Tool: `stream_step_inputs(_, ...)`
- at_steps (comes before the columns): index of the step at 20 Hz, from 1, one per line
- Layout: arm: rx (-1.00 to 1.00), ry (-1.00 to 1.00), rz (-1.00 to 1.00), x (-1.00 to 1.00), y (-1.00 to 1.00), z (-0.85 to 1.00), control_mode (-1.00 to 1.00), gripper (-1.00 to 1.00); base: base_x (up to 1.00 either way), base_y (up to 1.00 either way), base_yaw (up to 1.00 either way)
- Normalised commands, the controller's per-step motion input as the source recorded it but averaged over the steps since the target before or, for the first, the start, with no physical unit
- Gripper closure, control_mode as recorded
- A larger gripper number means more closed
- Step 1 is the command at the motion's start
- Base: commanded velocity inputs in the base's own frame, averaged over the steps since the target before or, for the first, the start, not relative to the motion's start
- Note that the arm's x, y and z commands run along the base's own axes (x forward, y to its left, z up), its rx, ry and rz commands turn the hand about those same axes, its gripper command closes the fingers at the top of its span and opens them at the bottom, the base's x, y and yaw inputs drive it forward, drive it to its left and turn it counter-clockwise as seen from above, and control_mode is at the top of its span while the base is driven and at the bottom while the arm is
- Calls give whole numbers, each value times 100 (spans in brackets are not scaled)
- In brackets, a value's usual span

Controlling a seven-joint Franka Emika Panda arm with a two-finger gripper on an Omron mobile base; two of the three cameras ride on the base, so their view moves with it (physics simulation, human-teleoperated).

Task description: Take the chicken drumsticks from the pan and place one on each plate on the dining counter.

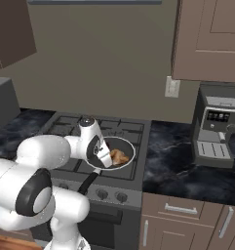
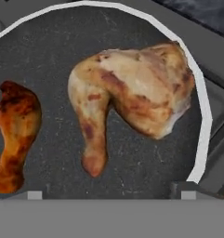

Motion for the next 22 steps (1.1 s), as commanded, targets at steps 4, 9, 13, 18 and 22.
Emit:
stream_step_inputs(4,3,2,0,62,-9,-31,-100,-100,0,0,0)
stream_step_inputs(9,0,6,0,49,-3,-35,-100,-100,0,0,0)
stream_step_inputs(13,0,9,-3,9,0,-53,-100,-100,0,0,0)
stream_step_inputs(18,0,3,-10,-2,-5,-60,-100,100,0,0,0)
stream_step_inputs(22,0,-2,-16,-13,-1,-49,-100,100,0,0,0)
